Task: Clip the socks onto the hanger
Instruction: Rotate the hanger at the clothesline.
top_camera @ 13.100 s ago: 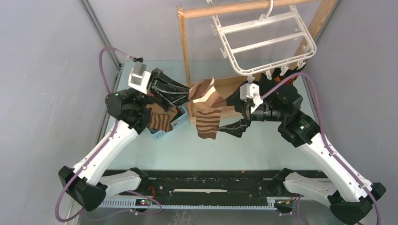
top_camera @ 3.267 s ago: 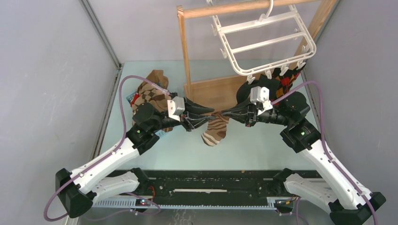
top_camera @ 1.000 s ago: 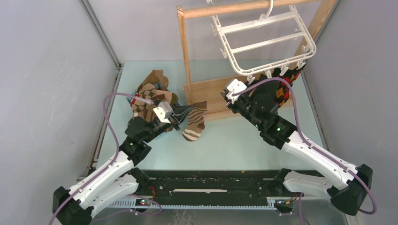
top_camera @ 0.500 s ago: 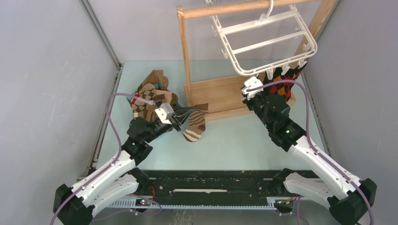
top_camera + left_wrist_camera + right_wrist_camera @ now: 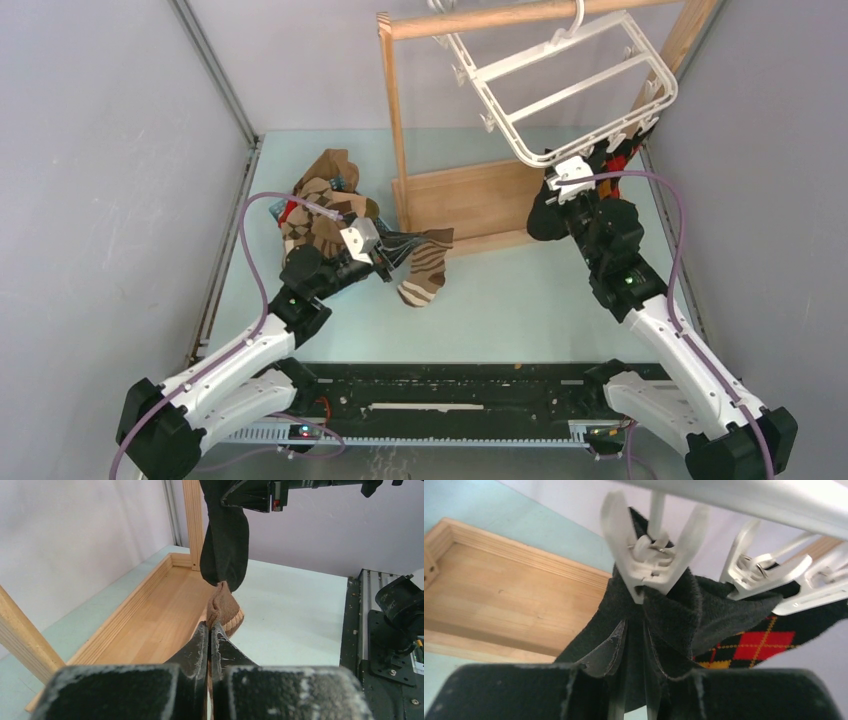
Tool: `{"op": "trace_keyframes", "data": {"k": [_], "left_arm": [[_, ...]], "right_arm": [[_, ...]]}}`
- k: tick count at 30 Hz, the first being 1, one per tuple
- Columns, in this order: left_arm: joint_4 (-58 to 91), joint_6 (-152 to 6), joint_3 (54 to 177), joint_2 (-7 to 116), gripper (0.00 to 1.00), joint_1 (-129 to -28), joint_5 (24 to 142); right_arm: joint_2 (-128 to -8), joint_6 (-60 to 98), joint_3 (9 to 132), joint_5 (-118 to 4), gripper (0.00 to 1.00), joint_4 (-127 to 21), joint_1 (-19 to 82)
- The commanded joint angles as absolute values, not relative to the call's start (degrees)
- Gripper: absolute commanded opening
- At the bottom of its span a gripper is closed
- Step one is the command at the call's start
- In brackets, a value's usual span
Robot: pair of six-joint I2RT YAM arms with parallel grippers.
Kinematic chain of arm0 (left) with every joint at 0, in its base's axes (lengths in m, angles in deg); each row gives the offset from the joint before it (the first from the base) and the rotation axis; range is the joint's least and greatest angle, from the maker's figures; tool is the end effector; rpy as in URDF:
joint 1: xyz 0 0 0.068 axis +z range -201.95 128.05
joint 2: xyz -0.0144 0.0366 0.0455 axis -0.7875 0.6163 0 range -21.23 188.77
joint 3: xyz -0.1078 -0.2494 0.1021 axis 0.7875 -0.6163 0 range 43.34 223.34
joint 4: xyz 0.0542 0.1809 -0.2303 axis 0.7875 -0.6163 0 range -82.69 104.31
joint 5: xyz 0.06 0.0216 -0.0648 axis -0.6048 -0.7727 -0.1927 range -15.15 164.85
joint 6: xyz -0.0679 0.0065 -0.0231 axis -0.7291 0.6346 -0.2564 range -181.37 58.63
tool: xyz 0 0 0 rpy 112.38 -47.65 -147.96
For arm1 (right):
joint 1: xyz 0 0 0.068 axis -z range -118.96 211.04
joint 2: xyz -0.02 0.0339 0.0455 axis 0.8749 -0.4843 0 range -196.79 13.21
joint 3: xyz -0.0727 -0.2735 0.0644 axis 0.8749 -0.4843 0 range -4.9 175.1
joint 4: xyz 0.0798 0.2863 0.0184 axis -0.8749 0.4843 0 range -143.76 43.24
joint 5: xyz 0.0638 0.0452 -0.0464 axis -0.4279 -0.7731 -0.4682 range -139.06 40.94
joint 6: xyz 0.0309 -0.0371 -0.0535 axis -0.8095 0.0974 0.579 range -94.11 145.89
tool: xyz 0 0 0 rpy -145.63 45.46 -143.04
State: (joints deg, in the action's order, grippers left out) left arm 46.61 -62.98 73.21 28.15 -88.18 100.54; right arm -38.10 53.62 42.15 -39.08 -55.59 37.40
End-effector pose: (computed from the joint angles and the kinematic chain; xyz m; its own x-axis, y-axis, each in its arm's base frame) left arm 0.1848 -0.1675 0.3176 0.1539 -0.1441 -0.9775 0.8783 0.4732 0.0686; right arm 0.2454 0.0961 0.3667 0.0754 -0.4672 -0.8810 -0.2272 0.8522 -0.4713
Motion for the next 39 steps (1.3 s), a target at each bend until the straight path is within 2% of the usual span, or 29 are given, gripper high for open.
{"op": "trace_keyframes", "data": {"k": [1,11,26,39], "left_arm": [[49.06,-63.75,75.74,27.37,0.0,-87.9,101.4],[48.64,-64.51,76.86,27.74,0.0,-87.9,102.33],[51.52,-67.27,82.49,33.81,0.0,-87.92,106.57],[51.83,-67.7,85.92,36.91,0.0,-88.61,105.41]], "right_arm": [[-37.47,53.72,42.3,-40.32,0.24,-59.71,41.12],[-39.31,53.74,42.38,-43.78,0.24,-65.54,49.35],[-43.73,51.2,45.03,-55.15,0.26,-72.21,63.7],[-52.89,47.69,51.09,-58.9,0.26,-76.59,69.24]]}}
